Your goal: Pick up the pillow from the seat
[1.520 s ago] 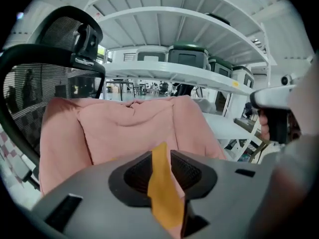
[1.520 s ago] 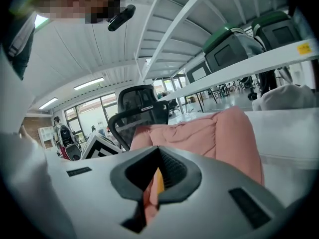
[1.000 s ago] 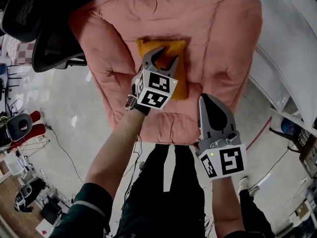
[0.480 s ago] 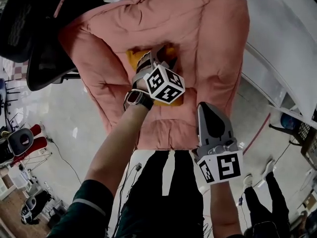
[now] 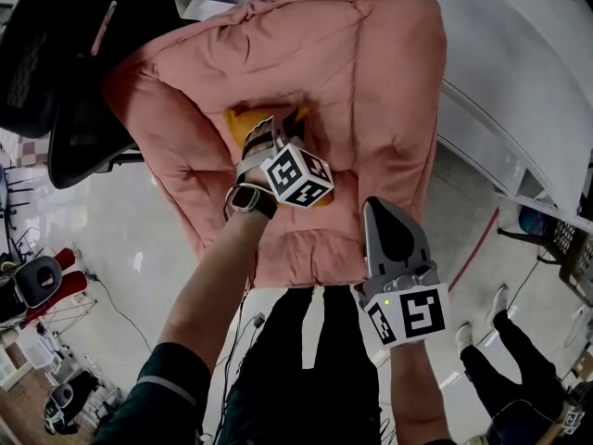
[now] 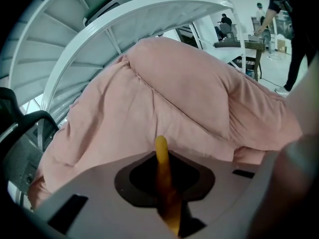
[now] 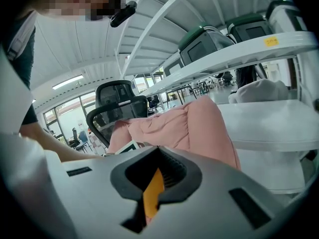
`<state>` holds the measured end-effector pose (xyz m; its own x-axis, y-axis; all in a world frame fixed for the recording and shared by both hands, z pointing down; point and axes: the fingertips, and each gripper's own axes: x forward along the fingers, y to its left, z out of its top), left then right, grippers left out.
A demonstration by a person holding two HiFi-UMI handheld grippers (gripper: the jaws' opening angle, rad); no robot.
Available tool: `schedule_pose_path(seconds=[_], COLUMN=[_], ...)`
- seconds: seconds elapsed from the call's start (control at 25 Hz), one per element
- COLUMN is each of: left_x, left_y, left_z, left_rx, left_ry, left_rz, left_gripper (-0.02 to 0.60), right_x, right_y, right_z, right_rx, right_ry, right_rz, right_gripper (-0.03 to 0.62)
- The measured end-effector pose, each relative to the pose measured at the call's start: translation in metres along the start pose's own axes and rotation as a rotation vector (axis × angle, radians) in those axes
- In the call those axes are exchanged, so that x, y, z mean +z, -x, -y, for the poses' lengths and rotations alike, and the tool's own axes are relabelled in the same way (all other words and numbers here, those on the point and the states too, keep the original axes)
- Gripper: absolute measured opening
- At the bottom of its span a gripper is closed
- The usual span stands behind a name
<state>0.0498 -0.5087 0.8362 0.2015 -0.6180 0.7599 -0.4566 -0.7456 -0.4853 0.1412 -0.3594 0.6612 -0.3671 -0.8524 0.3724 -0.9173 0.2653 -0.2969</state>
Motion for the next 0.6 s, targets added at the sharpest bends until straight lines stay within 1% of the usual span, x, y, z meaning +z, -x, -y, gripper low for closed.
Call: schedule_pose_path(seconds=[0.12,0.2,0.36,0.6], left_x=[-0.003,-0.001,0.000,-0.001], left_y=[0.008,0.011,0.033,0.088], left_z=[0.001,0.004,-0.009,-0.035], left_rx=[0.010,0.010,0.010,0.016], left_ry=[-0.038,-0.042,-0.024,0.028], left_rz=[0.017,0.038,0.094,0.150], left_gripper=[0.058,0.040,0.031,0.031], right_x=[0.003,0.002,0.010,0.033], right_y=[0.001,0.003,-0.001,0.000], right_z=[-0.001,0.002,-0.007,-0.031], right_rx=[0.005,0.008,0.014,0.024], right_ry=[0.000,-0.002,0.001,0.017], right_rz=[0.000,0.001,0.004,0.014], right_gripper=[0.003,0.003,0.003,0.003])
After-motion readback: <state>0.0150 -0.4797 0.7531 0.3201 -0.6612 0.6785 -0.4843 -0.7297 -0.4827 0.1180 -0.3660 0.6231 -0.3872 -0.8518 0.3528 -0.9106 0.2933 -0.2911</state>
